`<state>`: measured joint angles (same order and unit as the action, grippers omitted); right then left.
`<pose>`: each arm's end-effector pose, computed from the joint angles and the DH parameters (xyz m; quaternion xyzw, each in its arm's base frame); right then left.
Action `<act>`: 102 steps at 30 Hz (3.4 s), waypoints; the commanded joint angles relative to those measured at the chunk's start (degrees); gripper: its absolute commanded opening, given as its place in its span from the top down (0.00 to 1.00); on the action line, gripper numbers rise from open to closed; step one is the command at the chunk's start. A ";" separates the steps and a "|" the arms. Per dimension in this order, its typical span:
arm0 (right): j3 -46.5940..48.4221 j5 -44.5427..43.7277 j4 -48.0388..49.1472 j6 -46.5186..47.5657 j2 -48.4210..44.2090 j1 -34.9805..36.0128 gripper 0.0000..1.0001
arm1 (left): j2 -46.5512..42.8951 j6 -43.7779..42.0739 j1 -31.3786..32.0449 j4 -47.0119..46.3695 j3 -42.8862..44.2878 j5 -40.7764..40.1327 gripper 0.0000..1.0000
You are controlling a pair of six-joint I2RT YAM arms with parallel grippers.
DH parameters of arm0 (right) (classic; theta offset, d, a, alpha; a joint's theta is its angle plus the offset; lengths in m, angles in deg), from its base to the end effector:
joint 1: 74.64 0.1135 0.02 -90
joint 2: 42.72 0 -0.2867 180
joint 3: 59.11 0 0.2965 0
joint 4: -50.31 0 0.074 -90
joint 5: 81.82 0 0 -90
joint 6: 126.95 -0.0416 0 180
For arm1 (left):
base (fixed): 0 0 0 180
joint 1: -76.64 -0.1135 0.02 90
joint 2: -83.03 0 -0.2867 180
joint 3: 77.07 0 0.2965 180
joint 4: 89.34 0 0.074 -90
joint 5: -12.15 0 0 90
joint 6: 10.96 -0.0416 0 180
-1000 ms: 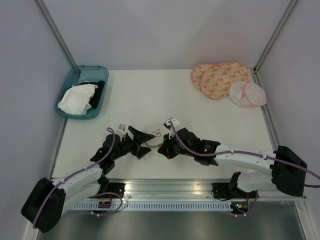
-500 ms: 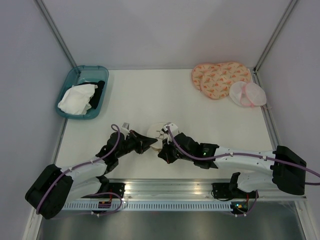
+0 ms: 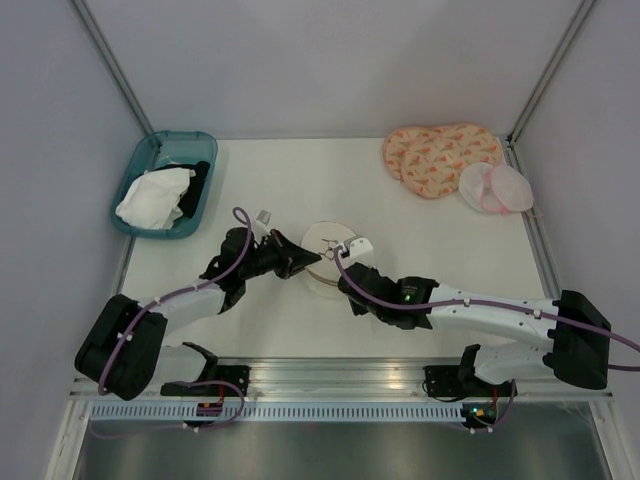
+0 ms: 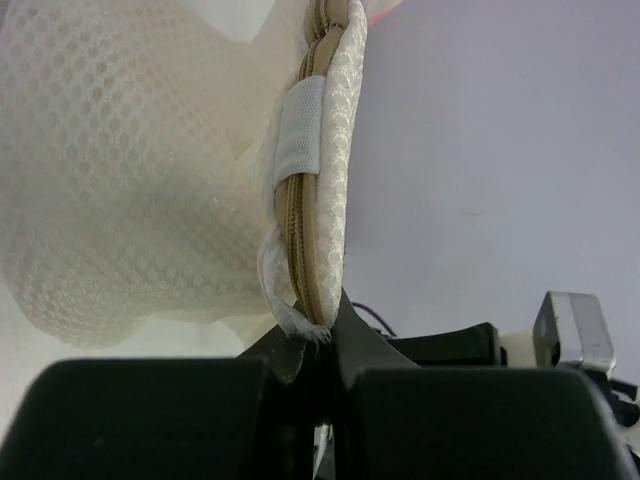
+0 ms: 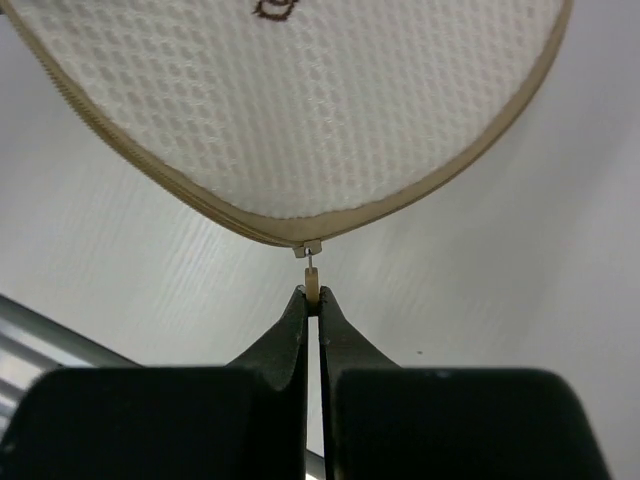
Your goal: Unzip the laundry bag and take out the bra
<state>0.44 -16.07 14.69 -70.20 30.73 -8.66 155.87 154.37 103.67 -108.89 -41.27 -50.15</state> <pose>0.1372 0.2660 0.2320 -0.1887 0.9006 0.1299 0.3693 0.2387 -0.1435 0.1755 -0.1912 0.7723 -0.5684 0.2095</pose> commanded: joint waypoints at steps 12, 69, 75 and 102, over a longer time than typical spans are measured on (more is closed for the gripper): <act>6.00 -21.18 -15.25 1.62 1.87 -7.70 1.00 | 12.05 -38.84 -4.17 25.23 28.07 22.55 0.98; -2.08 13.01 2.16 0.66 4.95 -7.97 1.00 | -0.15 -17.76 2.24 20.14 11.12 -4.59 0.98; -2.71 0.36 -5.49 -2.16 2.93 -9.37 0.99 | 1.16 -21.01 1.98 22.17 13.76 -2.23 0.98; -2.00 14.83 11.98 4.78 4.41 -14.65 1.00 | 8.12 -27.26 -5.76 29.12 26.35 6.66 0.00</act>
<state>-2.18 -4.73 23.30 -66.66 34.62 -23.11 169.94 123.42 96.61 -77.31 -10.13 -43.27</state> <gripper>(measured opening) 0.018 0.993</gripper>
